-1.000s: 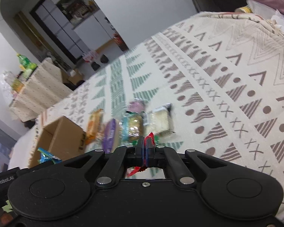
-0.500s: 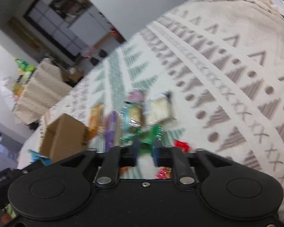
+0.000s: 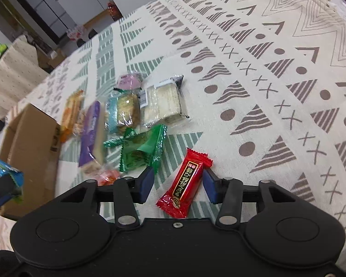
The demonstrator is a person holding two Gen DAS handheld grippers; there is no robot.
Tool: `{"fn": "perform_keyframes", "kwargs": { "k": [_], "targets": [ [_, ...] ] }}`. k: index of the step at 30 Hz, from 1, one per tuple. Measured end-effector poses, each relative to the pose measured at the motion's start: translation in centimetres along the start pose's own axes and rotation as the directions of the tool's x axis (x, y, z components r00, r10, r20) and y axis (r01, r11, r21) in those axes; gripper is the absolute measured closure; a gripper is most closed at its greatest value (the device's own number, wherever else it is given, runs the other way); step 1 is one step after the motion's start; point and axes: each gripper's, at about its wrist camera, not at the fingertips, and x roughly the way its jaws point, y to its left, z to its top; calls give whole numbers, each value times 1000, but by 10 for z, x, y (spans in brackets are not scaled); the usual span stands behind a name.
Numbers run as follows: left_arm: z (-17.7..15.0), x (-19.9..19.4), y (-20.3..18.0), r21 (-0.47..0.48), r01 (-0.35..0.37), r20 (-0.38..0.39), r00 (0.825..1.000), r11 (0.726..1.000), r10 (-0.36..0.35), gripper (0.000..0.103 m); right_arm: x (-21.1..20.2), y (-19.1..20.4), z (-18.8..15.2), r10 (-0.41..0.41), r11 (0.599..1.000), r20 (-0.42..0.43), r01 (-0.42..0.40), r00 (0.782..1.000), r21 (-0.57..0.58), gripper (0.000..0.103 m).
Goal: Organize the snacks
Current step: 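Grasp the blue wrapper with left gripper while right gripper grasps red chocolate bar, then carry both snacks over the box and open both grippers to drop them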
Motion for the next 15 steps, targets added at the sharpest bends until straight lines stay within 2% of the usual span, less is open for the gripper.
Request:
{"fn": "perform_keyframes", "kwargs": {
  "k": [1, 3, 8, 15],
  "targets": [
    [0, 2, 0, 1, 1, -5, 1000, 1000, -1, 79, 3, 0, 0, -5, 1000, -6, 5, 1000, -3, 73],
    [1, 4, 0, 1, 3, -9, 1000, 1000, -3, 79, 4, 0, 0, -17, 1000, -6, 17, 1000, -12, 82],
    [3, 0, 0, -5, 4, 4, 1000, 1000, -4, 79, -6, 1, -2, 9, 999, 40, -7, 999, -35, 83],
    [6, -16, -2, 0, -4, 35, 999, 1000, 4, 79, -29, 5, 3, 88, 996, 95, -85, 992, -39, 83]
  ]
}}
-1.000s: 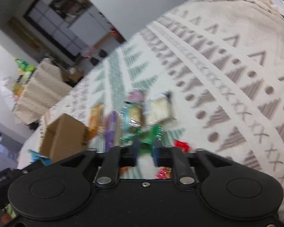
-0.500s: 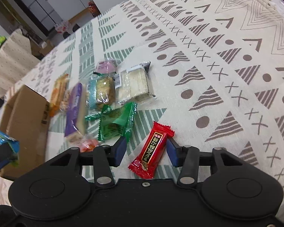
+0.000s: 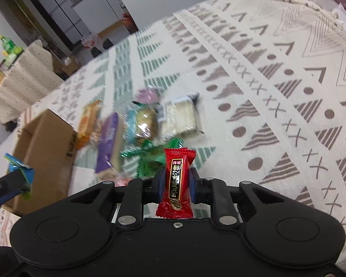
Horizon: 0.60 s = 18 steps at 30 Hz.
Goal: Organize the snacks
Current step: 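Carry both snacks over the box and open both grippers to drop them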
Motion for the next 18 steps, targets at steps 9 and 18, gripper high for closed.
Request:
{"fn": "perform_keyframes", "kwargs": {
  "k": [9, 18],
  "targets": [
    [11, -19, 7, -14, -20, 43, 999, 1000, 20, 79, -24, 26, 12, 90, 995, 59, -88, 994, -38, 83],
    [25, -33, 25, -44, -50, 80, 995, 998, 53, 79, -40, 61, 22, 176, 982, 116, -166, 978, -86, 83]
  ]
}}
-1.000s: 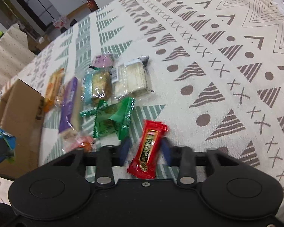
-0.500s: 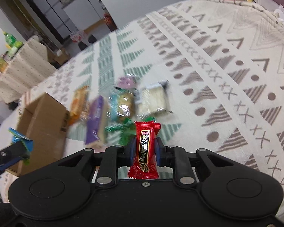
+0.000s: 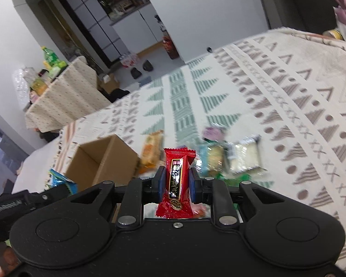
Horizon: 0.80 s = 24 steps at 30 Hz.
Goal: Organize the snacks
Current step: 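Carry both snacks over the box and open both grippers to drop them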
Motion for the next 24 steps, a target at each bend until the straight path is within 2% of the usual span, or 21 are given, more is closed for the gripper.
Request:
{"fn": "perform_keyframes", "kwargs": {
  "k": [14, 21, 24],
  "targets": [
    [25, 4, 46, -86, -50, 20, 998, 995, 52, 79, 10, 46, 8, 80, 995, 17, -79, 997, -55, 83],
    [26, 14, 68, -124, -66, -1, 998, 990, 66, 77, 28, 73, 3, 122, 990, -20, -123, 992, -74, 83],
    [29, 20, 78, -148, -100, -19, 995, 984, 98, 71, 37, 87, 0, 134, 987, -37, -137, 990, -87, 83]
  ]
}}
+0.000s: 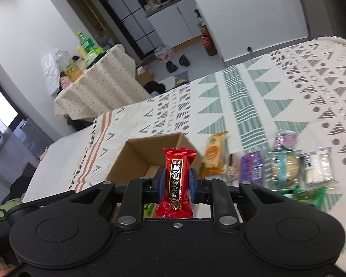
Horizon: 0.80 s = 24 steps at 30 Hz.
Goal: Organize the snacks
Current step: 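Carry both snacks over the box and open both grippers to drop them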
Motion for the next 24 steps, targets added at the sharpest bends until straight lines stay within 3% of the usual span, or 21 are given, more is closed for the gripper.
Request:
{"fn": "perform_keyframes", "kwargs": {
  "k": [8, 14, 15, 18, 24],
  "targets": [
    [9, -6, 16, -9, -36, 5, 999, 999, 36, 31, 21, 27, 0, 52, 999, -22, -53, 998, -9, 82],
    [14, -6, 26, -25, -64, -15, 998, 998, 64, 27, 29, 39, 2, 101, 995, -19, -101, 995, -3, 77],
    [14, -6, 27, -27, -70, -21, 997, 997, 70, 27, 27, 38, 3, 106, 994, -13, -106, 994, 1, 74],
    [14, -9, 28, -24, -79, -28, 997, 997, 78, 26, 19, 35, 5, 114, 994, 5, -113, 994, -8, 51],
    [8, -15, 17, -8, -93, -25, 995, 996, 93, 19, -3, 19, 7, 98, 995, 28, -98, 995, 0, 43]
  ]
}}
